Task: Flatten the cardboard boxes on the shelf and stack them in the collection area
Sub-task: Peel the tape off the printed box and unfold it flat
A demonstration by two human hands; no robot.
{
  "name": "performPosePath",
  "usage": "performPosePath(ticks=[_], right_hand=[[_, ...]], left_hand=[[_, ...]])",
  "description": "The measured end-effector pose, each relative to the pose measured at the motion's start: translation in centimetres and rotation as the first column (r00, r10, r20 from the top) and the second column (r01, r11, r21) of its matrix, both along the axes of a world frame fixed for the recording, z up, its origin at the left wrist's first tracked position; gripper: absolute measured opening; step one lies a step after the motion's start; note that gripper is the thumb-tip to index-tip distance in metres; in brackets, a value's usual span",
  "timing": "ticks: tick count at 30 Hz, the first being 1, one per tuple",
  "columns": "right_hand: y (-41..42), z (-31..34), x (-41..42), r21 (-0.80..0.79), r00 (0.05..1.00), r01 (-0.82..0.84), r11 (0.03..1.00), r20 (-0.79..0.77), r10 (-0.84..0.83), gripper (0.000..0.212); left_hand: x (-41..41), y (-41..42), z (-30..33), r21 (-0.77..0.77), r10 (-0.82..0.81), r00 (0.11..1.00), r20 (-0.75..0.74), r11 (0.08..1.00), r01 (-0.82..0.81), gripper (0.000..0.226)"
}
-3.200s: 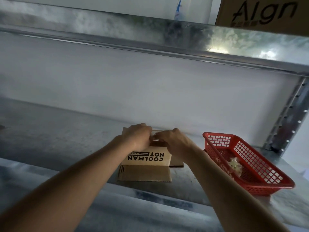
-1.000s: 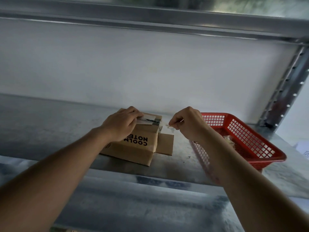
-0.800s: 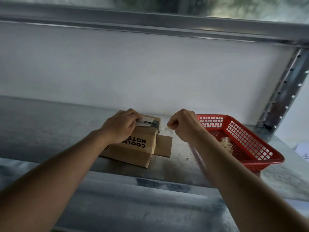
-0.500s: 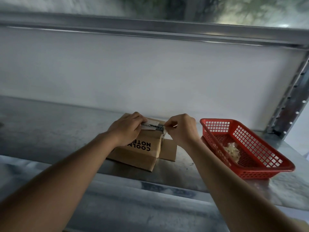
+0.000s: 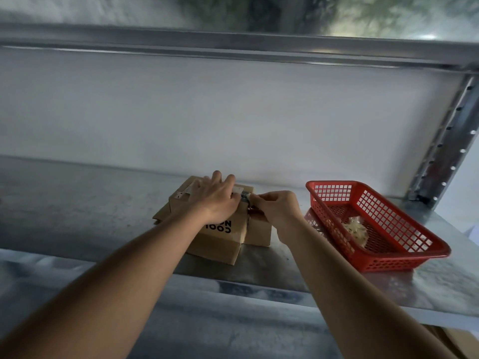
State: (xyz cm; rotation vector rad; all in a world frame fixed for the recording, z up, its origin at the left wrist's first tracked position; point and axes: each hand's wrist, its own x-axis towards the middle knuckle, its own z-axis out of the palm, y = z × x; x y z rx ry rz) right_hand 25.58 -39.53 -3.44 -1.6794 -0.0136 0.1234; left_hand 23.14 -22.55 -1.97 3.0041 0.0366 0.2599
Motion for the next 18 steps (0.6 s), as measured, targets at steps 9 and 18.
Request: performPosePath(ticks=[9,18], right_hand=[[-0.7,0.0,-0.3,0.252,0.989,0.010,0.968,-0.144,0.028,0.007],[-0.6,-1.1,-0.9,-0.063,0.993,0.104,0.993,0.056,-0.100,0.018]], left_hand=[[0.4,0.4,-0.6,-0.030,-0.020,1.000,-0.005,0.999,0.020,0.034],[0.0,-0.1,-0.5,-0.063,0.017,1.000,-0.012,0.998,-0.018,0.031]])
